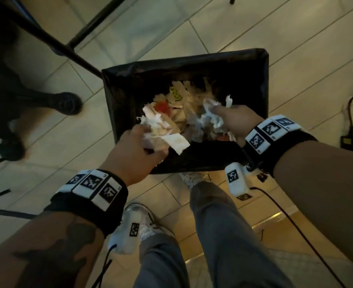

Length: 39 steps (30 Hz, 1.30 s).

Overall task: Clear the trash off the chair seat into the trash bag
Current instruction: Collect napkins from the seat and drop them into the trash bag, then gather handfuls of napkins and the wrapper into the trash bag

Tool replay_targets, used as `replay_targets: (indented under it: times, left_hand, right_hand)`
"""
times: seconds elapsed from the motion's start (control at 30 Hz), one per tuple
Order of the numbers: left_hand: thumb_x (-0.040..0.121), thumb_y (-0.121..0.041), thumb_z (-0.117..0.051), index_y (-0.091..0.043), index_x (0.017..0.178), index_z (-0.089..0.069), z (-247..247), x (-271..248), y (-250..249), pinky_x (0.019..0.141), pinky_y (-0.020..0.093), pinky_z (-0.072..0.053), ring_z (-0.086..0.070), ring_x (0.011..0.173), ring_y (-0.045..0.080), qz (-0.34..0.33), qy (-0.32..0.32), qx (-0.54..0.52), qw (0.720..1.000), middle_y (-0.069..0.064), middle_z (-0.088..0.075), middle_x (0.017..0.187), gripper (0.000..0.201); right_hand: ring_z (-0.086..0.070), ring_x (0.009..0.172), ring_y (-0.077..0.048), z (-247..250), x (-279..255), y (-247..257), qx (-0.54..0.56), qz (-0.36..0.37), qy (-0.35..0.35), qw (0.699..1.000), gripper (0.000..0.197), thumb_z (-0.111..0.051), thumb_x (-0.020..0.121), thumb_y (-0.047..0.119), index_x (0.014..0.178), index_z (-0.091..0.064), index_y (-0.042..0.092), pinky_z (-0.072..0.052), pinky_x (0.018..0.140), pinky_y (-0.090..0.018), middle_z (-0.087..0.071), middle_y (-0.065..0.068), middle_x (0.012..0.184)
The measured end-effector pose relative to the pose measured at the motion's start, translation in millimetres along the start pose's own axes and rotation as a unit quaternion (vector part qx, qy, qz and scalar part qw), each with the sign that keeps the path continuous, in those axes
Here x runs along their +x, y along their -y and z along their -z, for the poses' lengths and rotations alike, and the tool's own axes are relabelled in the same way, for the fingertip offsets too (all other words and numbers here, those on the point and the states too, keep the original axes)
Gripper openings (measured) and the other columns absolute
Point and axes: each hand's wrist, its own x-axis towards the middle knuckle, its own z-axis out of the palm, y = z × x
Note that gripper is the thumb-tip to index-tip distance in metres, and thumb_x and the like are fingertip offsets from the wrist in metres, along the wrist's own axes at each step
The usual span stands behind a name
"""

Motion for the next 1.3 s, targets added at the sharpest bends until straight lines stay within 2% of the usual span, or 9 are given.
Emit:
replay_targets:
  times: [0.1,0.23,0.43,0.53,0.6,0.77,1.0,1.2,1.3]
  left_hand:
    - [0.061,-0.081,-0.071,-0.050,0.157,-0.001,-2,-4,11,0.114,0.047,-0.043,-0.038,0.148,0.024,0.014,0.070,-0.046,0.996,-0.007,-0.009,0.170,0.122]
    - [0.079,-0.057,-0.078,-0.048,0.158,0.005,23,-31,2,0.113,0.040,-0.044,-0.043,0.145,0.021,0.005,0.073,-0.088,0.993,-0.009,0.011,0.171,0.115]
    - [0.082,-0.053,-0.077,-0.050,0.159,-0.006,84,-114,1,0.105,0.028,-0.047,-0.050,0.135,0.011,-0.034,-0.009,-0.193,0.981,-0.020,-0.009,0.168,0.105]
    - [0.085,-0.051,-0.075,-0.051,0.156,-0.019,121,-184,2,0.105,0.021,-0.047,-0.050,0.126,-0.004,-0.070,-0.066,-0.234,0.967,-0.045,-0.030,0.140,0.090]
    - [0.087,-0.051,-0.073,-0.051,0.152,-0.029,143,-234,9,0.106,0.022,-0.047,-0.049,0.123,-0.010,-0.078,-0.113,-0.253,0.958,-0.044,-0.037,0.132,0.079]
    - [0.089,-0.056,-0.068,-0.056,0.134,-0.046,180,-378,44,0.096,0.008,-0.044,-0.045,0.120,-0.019,-0.086,-0.216,-0.291,0.928,-0.036,-0.047,0.127,0.051]
    - [0.087,-0.043,-0.075,-0.042,0.120,-0.066,183,-562,130,0.084,0.021,-0.056,-0.065,0.108,0.002,-0.071,-0.422,-0.297,0.853,-0.022,-0.062,0.118,0.035]
    - [0.078,-0.068,-0.061,-0.060,0.120,-0.053,140,-644,200,0.085,0.013,-0.049,-0.051,0.120,-0.009,0.073,-0.499,-0.317,0.804,-0.037,-0.047,0.126,0.044]
    - [0.077,-0.067,-0.065,-0.062,0.117,-0.052,116,-657,220,0.086,0.013,-0.045,-0.044,0.123,-0.012,0.131,-0.525,-0.344,0.767,-0.040,-0.039,0.129,0.042]
  right_hand:
    - [-0.058,0.120,-0.035,-7,-4,-2,0.214,-0.086,0.065,0.971,0.080,-0.069,0.074,0.073,0.135,-0.056,0.022,-0.046,0.100,-0.054,-0.062,-0.008,0.134]
    - [-0.028,0.145,-0.047,-2,-22,-1,0.236,-0.103,0.057,0.965,0.093,-0.069,0.077,0.069,0.156,-0.029,0.039,-0.034,0.110,-0.066,-0.027,-0.006,0.165]
    - [-0.045,0.136,-0.040,6,-61,10,0.034,-0.032,0.048,0.998,0.083,-0.067,0.094,0.042,0.156,-0.012,0.050,-0.049,0.094,-0.049,-0.032,-0.003,0.162]
    - [-0.064,0.094,-0.033,5,-91,21,-0.161,0.028,0.048,0.985,0.074,-0.066,0.090,0.050,0.154,-0.035,0.028,-0.051,0.071,-0.039,-0.063,-0.014,0.112]
    - [-0.062,0.069,-0.032,-3,-122,40,-0.275,0.082,0.073,0.955,0.067,-0.069,0.083,0.061,0.133,-0.057,0.019,-0.045,0.059,-0.036,-0.064,-0.010,0.082]
    - [-0.066,0.074,-0.020,-62,-262,112,-0.387,0.233,0.094,0.887,0.003,-0.063,0.097,0.027,0.099,-0.062,0.025,-0.056,0.069,-0.038,-0.069,-0.005,0.089]
    - [-0.067,0.083,-0.007,-204,-487,198,-0.448,0.462,0.184,0.742,0.015,-0.064,0.095,0.035,0.109,-0.062,0.038,-0.052,0.067,-0.025,-0.069,0.012,0.096]
    - [-0.061,0.108,-0.009,-332,-624,227,-0.473,0.587,0.221,0.618,0.044,-0.063,0.090,0.050,0.131,-0.056,0.037,-0.049,0.090,-0.032,-0.062,0.011,0.120]
    - [-0.053,0.123,-0.014,-391,-661,223,-0.545,0.615,0.238,0.517,0.072,-0.065,0.084,0.062,0.147,-0.037,0.042,-0.045,0.093,-0.030,-0.046,0.003,0.147]
